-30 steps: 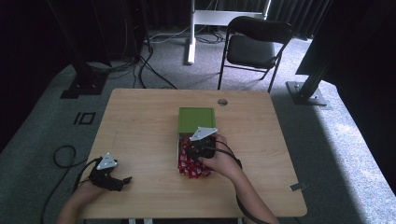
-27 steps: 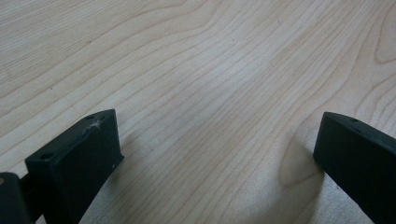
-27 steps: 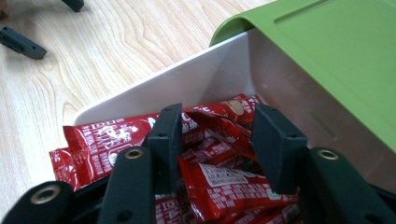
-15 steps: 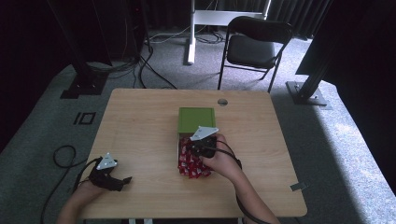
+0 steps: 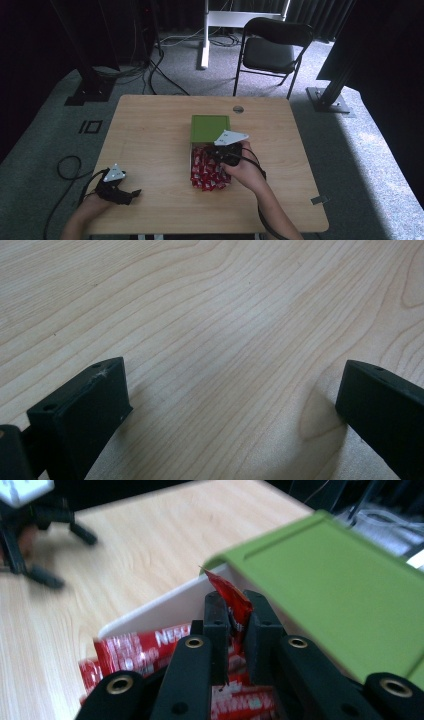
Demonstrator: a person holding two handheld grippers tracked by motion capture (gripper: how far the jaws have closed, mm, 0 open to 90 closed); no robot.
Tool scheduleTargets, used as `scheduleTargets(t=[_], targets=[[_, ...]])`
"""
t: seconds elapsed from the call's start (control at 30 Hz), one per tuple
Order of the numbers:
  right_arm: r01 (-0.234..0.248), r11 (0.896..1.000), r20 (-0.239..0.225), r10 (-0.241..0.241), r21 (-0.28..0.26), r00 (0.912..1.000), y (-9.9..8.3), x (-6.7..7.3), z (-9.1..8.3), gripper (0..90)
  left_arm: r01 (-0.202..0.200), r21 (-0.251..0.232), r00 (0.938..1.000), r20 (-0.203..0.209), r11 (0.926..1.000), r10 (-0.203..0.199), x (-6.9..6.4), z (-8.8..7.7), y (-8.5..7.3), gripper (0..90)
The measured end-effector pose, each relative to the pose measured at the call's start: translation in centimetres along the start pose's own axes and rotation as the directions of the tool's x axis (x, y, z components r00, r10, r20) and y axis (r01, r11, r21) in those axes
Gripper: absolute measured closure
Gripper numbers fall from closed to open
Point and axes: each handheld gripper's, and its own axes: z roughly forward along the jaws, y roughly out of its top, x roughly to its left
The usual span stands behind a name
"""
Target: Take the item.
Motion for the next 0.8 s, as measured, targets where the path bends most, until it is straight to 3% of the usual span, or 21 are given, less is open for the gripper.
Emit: scheduleTargets(t=[0.13, 0.37, 0.5, 0.8], targets=[[0.032, 0.999, -0.017, -0.032, -0.003, 0.9993, 0.7, 0.3, -0.8, 83.5, 0.0, 0.001, 1.0, 0.0, 1.0, 0.0, 0.0, 0.0, 0.0, 1.5], [0.008, 0.997, -0.035, -0.01, -0.072, 0.9993, 1.7, 0.7, -2.3, 85.5, -0.002, 0.001, 1.0, -0.001, 1.0, 0.002, 0.0, 0.0, 0.0, 1.5], [0.016, 0.996, -0.051, -0.02, -0.085, 0.9985, 2.2, 1.0, -3.1, 85.8, 0.0, 0.0, 1.0, 0.0, 1.0, 0.0, 0.0, 0.0, 0.0, 1.5], [-0.02, 0.986, -0.053, 0.011, -0.164, 0.9986, 3.1, 0.8, -5.3, 86.0, 0.0, 0.001, 1.0, 0.0, 1.0, 0.0, 0.0, 0.0, 0.0, 1.5]])
